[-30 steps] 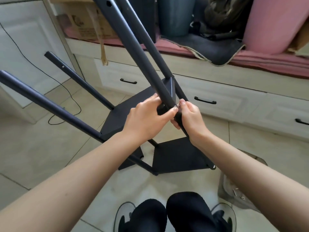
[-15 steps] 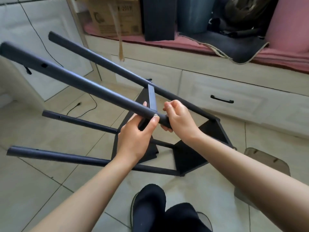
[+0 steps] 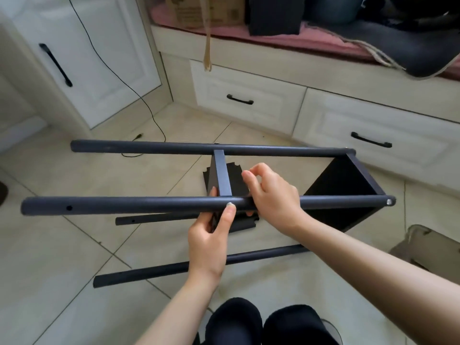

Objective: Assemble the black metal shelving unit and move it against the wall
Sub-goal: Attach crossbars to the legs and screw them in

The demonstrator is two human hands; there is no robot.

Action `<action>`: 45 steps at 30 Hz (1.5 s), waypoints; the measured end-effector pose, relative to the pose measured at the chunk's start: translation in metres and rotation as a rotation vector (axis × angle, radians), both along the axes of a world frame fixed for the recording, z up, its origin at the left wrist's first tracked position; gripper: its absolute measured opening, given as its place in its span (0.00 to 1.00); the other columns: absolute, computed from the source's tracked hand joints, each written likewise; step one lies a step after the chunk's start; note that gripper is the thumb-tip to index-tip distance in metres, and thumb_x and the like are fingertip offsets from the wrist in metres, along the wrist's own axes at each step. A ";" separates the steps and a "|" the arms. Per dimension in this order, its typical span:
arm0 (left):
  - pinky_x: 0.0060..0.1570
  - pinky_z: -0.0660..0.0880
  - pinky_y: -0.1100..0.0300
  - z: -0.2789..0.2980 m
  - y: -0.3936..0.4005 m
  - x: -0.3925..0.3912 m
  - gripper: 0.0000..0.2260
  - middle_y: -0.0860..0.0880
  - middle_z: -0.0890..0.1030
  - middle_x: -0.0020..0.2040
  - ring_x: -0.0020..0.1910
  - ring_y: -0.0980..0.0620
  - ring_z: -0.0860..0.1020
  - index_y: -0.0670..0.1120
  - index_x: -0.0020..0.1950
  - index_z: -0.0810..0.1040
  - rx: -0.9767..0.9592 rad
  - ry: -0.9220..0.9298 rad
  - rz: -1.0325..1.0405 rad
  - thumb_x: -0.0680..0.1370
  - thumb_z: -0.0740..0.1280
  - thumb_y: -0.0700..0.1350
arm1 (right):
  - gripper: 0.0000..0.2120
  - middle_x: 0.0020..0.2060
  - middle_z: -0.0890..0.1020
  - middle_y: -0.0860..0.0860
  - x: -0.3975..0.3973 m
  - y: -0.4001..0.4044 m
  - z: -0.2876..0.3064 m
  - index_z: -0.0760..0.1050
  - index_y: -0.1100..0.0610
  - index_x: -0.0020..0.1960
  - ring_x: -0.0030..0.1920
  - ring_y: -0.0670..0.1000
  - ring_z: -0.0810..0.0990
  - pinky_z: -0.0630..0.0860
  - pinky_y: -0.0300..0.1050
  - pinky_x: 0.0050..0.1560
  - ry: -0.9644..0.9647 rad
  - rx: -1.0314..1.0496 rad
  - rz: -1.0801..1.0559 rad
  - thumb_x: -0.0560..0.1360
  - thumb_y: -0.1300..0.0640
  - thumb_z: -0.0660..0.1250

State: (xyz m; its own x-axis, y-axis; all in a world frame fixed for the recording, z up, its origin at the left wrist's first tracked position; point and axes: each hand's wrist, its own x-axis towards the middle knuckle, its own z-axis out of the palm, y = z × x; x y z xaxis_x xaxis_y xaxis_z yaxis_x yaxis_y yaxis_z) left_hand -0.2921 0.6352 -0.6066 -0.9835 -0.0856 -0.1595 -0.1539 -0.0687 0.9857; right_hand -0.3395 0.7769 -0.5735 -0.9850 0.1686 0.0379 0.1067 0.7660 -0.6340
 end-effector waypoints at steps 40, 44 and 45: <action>0.42 0.75 0.58 0.043 -0.056 0.010 0.26 0.65 0.77 0.37 0.43 0.57 0.79 0.65 0.58 0.72 -1.195 0.205 -0.450 0.65 0.70 0.73 | 0.09 0.29 0.81 0.44 0.072 0.002 -0.012 0.68 0.46 0.54 0.37 0.46 0.81 0.75 0.48 0.47 -0.114 0.070 0.078 0.83 0.42 0.54; 0.43 0.72 0.58 0.039 -0.059 0.028 0.28 0.66 0.80 0.40 0.47 0.57 0.80 0.67 0.64 0.72 -1.203 0.202 -0.451 0.67 0.69 0.73 | 0.08 0.29 0.81 0.44 0.082 0.002 -0.014 0.66 0.44 0.52 0.37 0.46 0.80 0.74 0.48 0.48 -0.136 0.080 0.094 0.83 0.41 0.53; 0.43 0.71 0.58 0.037 -0.060 0.032 0.28 0.66 0.81 0.42 0.49 0.57 0.81 0.68 0.65 0.72 -1.212 0.211 -0.445 0.67 0.68 0.73 | 0.09 0.28 0.81 0.44 0.085 0.001 -0.014 0.66 0.44 0.51 0.37 0.46 0.81 0.74 0.48 0.48 -0.143 0.078 0.095 0.83 0.41 0.53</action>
State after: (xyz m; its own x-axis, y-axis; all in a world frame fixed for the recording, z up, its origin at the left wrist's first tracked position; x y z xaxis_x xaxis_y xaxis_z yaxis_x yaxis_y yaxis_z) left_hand -0.2602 0.5754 -0.5692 -0.9611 0.2714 -0.0515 0.2304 0.8905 0.3923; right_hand -0.2548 0.7783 -0.5876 -0.9926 0.0766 -0.0943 0.1163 0.8234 -0.5555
